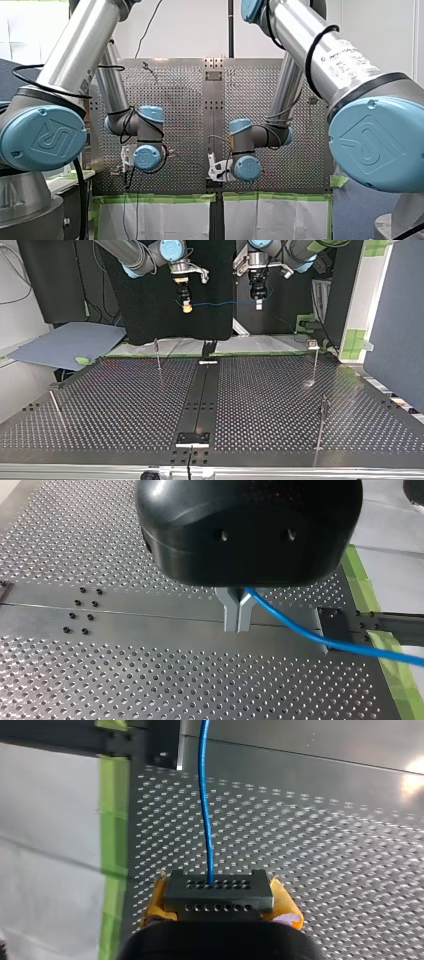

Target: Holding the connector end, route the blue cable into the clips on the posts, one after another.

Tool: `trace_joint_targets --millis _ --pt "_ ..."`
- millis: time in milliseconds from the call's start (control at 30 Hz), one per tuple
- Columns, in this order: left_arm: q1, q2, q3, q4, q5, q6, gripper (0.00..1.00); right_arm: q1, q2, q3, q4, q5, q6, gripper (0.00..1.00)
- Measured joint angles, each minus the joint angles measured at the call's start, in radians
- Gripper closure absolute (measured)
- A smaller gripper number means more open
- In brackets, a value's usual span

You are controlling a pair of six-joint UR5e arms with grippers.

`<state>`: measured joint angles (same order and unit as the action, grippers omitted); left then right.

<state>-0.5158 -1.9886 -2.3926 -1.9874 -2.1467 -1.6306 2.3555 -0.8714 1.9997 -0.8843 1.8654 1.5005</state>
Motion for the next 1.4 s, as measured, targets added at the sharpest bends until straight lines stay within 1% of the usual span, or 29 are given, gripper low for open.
trace_joint_targets --millis 200,300,400,467,533,600,667,700,767,800,900,933,1000,1100,1200,1400 --pt "0.0 0.0 0.0 -0.001 0.0 0.0 1.0 0.0 0.003 0.0 0.058 0.0 0.0 1.0" --pt "-0.001 0.001 0.0 -0.002 0.001 -0.001 1.0 0.0 0.004 0.0 0.074 0.0 0.0 1.0" --pt "-0.006 0.016 0.0 -0.017 0.006 -0.005 1.0 0.0 0.003 -0.002 0.081 0.002 0.002 1.0" --pt "-0.01 0.032 0.0 -0.033 0.014 -0.008 1.0 0.002 -0.003 -0.009 0.088 0.009 0.009 1.0" --pt "-0.011 0.048 0.0 -0.049 0.02 -0.008 1.0 0.007 -0.014 -0.016 0.094 0.016 0.02 1.0" --pt "-0.012 0.066 0.0 -0.067 0.025 -0.003 1.0 0.012 -0.028 -0.02 0.098 0.012 0.035 1.0" --pt "-0.012 0.085 0.0 -0.087 0.025 -0.001 1.0 0.015 -0.041 -0.022 0.098 0.003 0.048 1.0" --pt "-0.012 0.094 0.0 -0.094 0.022 -0.002 1.0 0.016 -0.051 -0.024 0.097 -0.006 0.058 1.0" --pt "-0.011 0.113 0.0 -0.114 0.011 -0.003 1.0 0.018 -0.067 -0.031 0.099 -0.02 0.074 1.0" --pt "-0.011 0.121 0.0 -0.122 0.004 -0.001 1.0 0.018 -0.077 -0.037 0.102 -0.03 0.084 1.0" --pt "-0.007 0.15 0.0 -0.151 -0.015 0.015 1.0 0.019 -0.101 -0.052 0.119 -0.054 0.107 1.0" --pt "-0.006 0.159 0.0 -0.16 -0.019 0.022 1.0 0.02 -0.108 -0.057 0.124 -0.061 0.111 1.0" --pt "-0.004 0.18 0.0 -0.181 -0.028 0.032 1.0 0.019 -0.123 -0.071 0.139 -0.076 0.117 1.0" --pt "-0.001 0.209 0.0 -0.21 -0.046 0.032 1.0 0.02 -0.152 -0.093 0.164 -0.104 0.12 1.0" --pt "0.005 0.236 0.0 -0.236 -0.056 0.022 1.0 0.02 -0.181 -0.11 0.18 -0.122 0.122 1.0" --pt "0.024 0.289 0.017 -0.29 -0.059 -0.002 1.0 0.021 -0.236 -0.151 0.21 -0.163 0.122 1.0"
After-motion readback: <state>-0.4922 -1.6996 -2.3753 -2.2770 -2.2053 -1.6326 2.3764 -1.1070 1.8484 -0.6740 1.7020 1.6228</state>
